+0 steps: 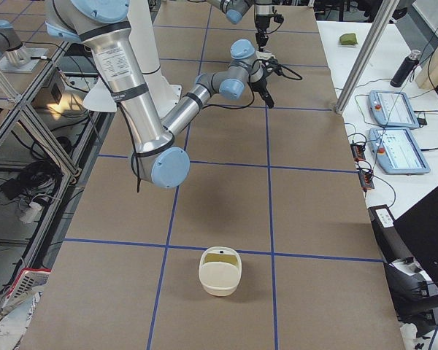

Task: Left arm hands cup to right arm to dump lemon

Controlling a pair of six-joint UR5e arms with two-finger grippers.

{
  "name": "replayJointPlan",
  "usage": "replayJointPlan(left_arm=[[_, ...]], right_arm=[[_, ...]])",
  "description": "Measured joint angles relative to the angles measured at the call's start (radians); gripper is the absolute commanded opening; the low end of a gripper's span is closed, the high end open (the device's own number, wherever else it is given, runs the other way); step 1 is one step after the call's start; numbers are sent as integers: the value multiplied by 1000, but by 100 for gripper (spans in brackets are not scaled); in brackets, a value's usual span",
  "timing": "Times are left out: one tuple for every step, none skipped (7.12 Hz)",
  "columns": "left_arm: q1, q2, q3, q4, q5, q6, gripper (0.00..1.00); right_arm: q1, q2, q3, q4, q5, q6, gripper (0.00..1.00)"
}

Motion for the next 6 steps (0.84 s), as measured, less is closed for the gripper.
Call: replayJointPlan(left_arm=[[-20, 77, -31, 1, 5, 110, 0], [-43, 149, -54, 1, 7, 215, 0], [-67, 214, -67, 0, 8, 319, 0], [-86, 276, -77, -3, 24, 421, 0], [-95, 320, -77, -4, 61, 496, 0], [-96, 344, -64, -5, 92, 550, 0]], right_arm=[[51, -11, -1, -113, 51, -71, 100], [95, -14, -2, -224, 77, -126, 100], [144, -14, -10, -309, 103, -175, 100], [205, -15, -31, -372, 151, -222, 100], [279, -17, -66, -409, 216, -289, 100], [352, -20, -112, -433, 274, -414, 100]])
